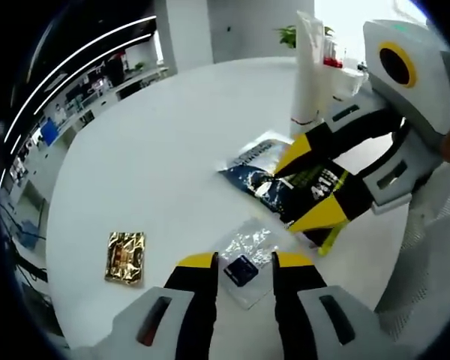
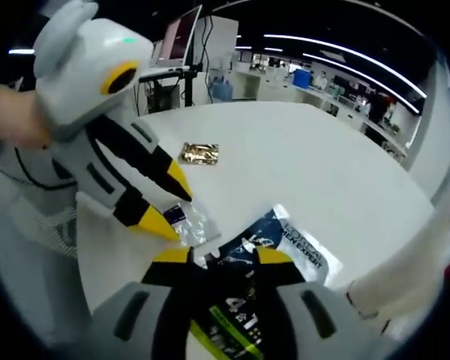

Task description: Arrange the skincare products in the storage area until every visible bottle or jar stands upright without overlapping.

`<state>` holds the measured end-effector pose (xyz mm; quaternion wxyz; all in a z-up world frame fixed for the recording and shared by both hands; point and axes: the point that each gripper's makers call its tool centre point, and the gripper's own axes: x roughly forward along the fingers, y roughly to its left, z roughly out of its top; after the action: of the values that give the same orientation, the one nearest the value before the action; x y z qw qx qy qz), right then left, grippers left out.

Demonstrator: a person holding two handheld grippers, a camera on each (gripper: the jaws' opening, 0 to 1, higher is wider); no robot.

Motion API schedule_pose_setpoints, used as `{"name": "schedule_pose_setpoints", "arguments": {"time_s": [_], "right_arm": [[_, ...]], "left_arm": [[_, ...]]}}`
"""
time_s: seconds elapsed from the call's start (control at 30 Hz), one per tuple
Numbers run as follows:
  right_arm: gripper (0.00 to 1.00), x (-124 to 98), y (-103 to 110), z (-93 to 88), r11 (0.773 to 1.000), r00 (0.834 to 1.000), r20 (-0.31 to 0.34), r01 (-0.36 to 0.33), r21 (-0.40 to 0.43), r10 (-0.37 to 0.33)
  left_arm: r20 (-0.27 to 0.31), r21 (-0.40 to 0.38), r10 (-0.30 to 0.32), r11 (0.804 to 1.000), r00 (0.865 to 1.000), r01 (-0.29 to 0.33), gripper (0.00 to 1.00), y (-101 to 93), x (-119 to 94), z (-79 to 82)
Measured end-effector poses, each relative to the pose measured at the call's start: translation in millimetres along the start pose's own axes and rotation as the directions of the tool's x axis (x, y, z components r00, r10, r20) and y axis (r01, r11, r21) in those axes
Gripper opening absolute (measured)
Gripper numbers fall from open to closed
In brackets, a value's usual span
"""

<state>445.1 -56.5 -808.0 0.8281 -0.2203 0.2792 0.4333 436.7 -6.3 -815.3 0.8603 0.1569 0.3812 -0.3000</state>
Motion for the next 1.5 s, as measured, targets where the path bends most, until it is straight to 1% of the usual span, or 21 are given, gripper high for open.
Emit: {"name": "schedule_pose_setpoints", "arguments": {"time_s": [0.23,0.33,0.47,0.53,0.67,0.73,0.77,0.87,0.9,1.0,1.07,1.17,1.2,1.27,1.4,1.43,1.47,1.5], "right_arm": [[0.42,-7.1,4.5,-2.4,0.999,1.0,-0.001,-0.019,0.03,0.019],[0.49,-12.1,9.2,-3.1,0.996,0.999,0.005,-0.039,0.08,0.039],[0.61,-18.9,16.7,-4.1,0.992,0.998,0.016,-0.063,0.108,0.062],[0.65,-23.3,21.7,-5.0,0.99,0.997,0.02,-0.077,0.12,0.075],[0.72,-33.4,29.9,-7.0,0.983,0.995,0.03,-0.101,0.151,0.098],[0.75,-40.5,33.5,-8.5,0.975,0.993,0.035,-0.116,0.189,0.112],[0.78,-44.6,34.9,-9.3,0.967,0.992,0.039,-0.124,0.222,0.118],[0.85,-53.4,34.3,-11.8,0.952,0.992,0.049,-0.128,0.277,0.119],[0.86,-57.0,34.1,-13.1,0.948,0.992,0.049,-0.129,0.293,0.12],[0.88,-64.8,33.8,-16.6,0.945,0.993,0.048,-0.121,0.305,0.112],[0.9,-69.4,33.0,-19.7,0.943,0.994,0.043,-0.11,0.315,0.102],[0.94,-76.6,31.6,-21.4,0.931,0.995,0.048,-0.098,0.351,0.087],[0.95,-81.7,30.0,-22.1,0.924,0.996,0.051,-0.085,0.372,0.071],[0.98,-86.2,28.9,-22.7,0.919,0.997,0.057,-0.078,0.386,0.06],[0.99,-97.8,27.0,-26.3,0.917,0.998,0.06,-0.056,0.394,0.035],[0.99,-100.2,26.5,-28.6,0.918,0.998,0.047,-0.046,0.395,0.03],[0.99,-105.1,26.3,-32.3,0.919,0.999,0.021,-0.031,0.394,0.025],[0.99,-108.2,26.3,-31.6,0.92,1.0,0.023,-0.027,0.39,0.02]], "left_arm": [[0.0,-0.007,0.014,1.0,1.0,-0.014,0.31,0.8,-7.6,1.5],[-0.001,-0.012,0.018,1.0,1.0,-0.018,0.34,1.1,-10.3,0.4],[-0.002,-0.016,0.023,1.0,1.0,-0.023,0.4,0.7,-16.2,-1.5],[-0.004,-0.02,0.026,0.999,1.0,-0.026,0.43,1.0,-19.1,-2.8],[-0.013,-0.03,0.025,0.999,1.0,-0.026,0.47,-0.2,-25.7,-6.0],[-0.02,-0.038,0.024,0.999,1.0,-0.025,0.5,-1.6,-29.4,-8.0],[-0.021,-0.041,0.022,0.999,1.0,-0.022,0.51,-2.4,-30.9,-8.6],[-0.027,-0.055,0.017,0.998,1.0,-0.018,0.55,-5.3,-35.3,-12.3],[-0.028,-0.061,0.015,0.998,1.0,-0.016,0.56,-6.5,-36.7,-13.4],[-0.032,-0.084,-0.003,0.996,0.999,0.001,0.59,-12.9,-41.9,-18.0],[-0.038,-0.081,-0.017,0.997,0.999,0.014,0.61,-16.7,-45.3,-21.2],[-0.043,-0.082,-0.027,0.996,0.999,0.023,0.67,-16.6,-51.9,-25.7],[-0.042,-0.088,-0.028,0.996,0.999,0.024,0.68,-16.0,-54.2,-26.4],[-0.032,-0.103,-0.025,0.994,0.999,0.022,0.71,-14.8,-61.3,-26.0],[-0.01,-0.137,-0.013,0.991,1.0,0.012,0.74,-11.9,-71.7,-26.0],[-0.006,-0.146,-0.012,0.989,1.0,0.011,0.74,-12.0,-74.7,-26.3],[-0.004,-0.151,-0.012,0.988,1.0,0.011,0.75,-11.9,-76.4,-26.6],[-0.003,-0.155,-0.008,0.988,1.0,0.008,0.76,-11.3,-79.0,-27.5]]}}
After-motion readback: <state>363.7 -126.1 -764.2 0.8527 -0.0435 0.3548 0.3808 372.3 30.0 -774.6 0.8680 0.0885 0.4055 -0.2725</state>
